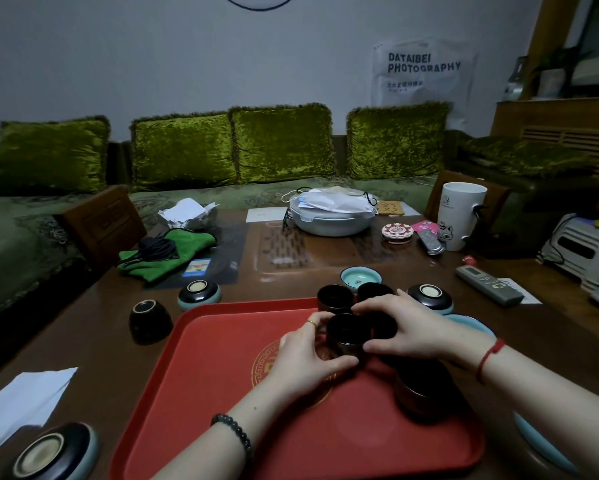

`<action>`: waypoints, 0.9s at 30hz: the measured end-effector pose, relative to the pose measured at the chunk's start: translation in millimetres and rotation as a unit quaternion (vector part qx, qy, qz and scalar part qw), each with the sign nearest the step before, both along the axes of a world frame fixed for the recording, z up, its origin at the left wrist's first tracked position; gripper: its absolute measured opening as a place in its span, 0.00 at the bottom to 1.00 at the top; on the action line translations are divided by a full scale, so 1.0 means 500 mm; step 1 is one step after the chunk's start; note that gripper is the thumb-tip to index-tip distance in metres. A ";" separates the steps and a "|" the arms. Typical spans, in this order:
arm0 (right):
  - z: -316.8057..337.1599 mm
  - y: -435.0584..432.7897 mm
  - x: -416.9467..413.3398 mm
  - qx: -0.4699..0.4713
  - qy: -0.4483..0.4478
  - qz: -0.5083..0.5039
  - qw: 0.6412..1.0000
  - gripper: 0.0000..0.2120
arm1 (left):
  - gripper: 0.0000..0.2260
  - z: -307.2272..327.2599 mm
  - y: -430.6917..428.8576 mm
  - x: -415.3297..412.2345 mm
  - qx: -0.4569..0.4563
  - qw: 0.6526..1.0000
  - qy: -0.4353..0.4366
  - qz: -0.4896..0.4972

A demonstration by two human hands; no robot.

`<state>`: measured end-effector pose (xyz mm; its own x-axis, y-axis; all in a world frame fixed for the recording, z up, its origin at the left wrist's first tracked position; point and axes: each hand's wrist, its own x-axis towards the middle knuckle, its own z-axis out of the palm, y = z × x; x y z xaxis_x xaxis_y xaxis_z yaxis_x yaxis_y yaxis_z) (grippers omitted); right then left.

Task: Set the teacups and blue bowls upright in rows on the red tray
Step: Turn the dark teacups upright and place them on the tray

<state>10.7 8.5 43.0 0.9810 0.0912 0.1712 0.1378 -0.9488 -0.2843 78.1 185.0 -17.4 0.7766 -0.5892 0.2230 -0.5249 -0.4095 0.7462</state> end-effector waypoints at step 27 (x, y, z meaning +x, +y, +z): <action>0.036 0.229 0.103 0.135 -0.060 0.107 0.983 0.28 | 0.26 0.061 0.257 0.089 -0.007 0.991 -0.039 0.132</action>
